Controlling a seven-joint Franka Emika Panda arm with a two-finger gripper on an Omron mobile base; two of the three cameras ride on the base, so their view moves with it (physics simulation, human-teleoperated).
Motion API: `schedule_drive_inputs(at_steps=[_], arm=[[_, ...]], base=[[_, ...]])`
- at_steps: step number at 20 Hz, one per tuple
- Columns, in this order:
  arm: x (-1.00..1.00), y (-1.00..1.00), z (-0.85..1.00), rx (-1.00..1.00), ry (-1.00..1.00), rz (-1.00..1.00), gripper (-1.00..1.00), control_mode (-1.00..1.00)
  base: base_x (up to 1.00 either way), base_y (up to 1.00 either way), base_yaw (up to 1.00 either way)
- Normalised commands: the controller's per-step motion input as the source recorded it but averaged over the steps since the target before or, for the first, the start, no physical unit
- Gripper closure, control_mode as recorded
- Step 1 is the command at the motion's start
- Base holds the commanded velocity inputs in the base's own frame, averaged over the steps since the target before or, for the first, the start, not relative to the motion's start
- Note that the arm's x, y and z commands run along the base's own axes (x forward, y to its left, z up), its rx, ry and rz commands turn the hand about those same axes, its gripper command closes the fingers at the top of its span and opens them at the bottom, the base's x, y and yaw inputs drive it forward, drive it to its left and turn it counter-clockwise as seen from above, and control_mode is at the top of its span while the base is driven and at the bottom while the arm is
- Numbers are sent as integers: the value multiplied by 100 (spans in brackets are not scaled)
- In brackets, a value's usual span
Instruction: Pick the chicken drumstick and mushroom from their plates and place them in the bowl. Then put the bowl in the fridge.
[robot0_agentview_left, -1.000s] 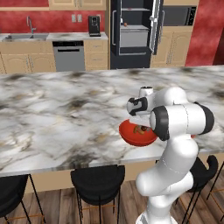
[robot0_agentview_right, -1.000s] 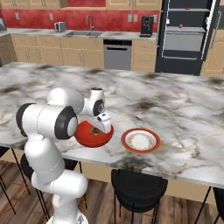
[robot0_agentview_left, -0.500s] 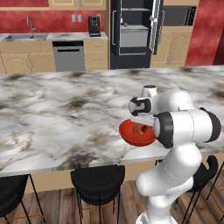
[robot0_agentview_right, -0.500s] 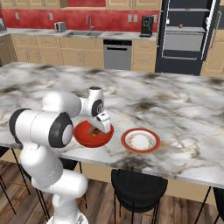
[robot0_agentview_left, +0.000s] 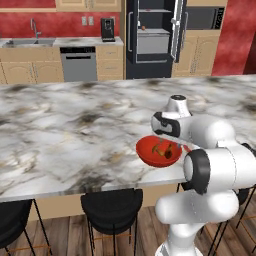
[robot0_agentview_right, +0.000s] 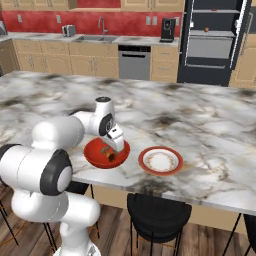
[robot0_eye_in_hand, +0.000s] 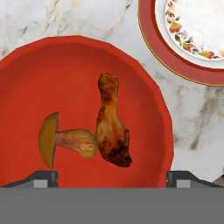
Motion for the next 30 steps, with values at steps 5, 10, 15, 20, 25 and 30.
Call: schedule_drive_inputs(at_steps=[5,10,15,20,25,30], arm=[[-48,8,27,0,-5,5,-100,-100],[-47,34,4,-4,0,26,-100,-100],[-33,45,0,-12,-1,41,-100,-100],[-6,45,-16,-5,9,21,-100,-100],[2,42,-4,-6,5,53,-100,-100],[23,23,-14,-11,0,56,-100,-100]], base=[[0,0,0],[0,0,0],[0,0,0],[0,0,0],[0,0,0],[0,0,0]])
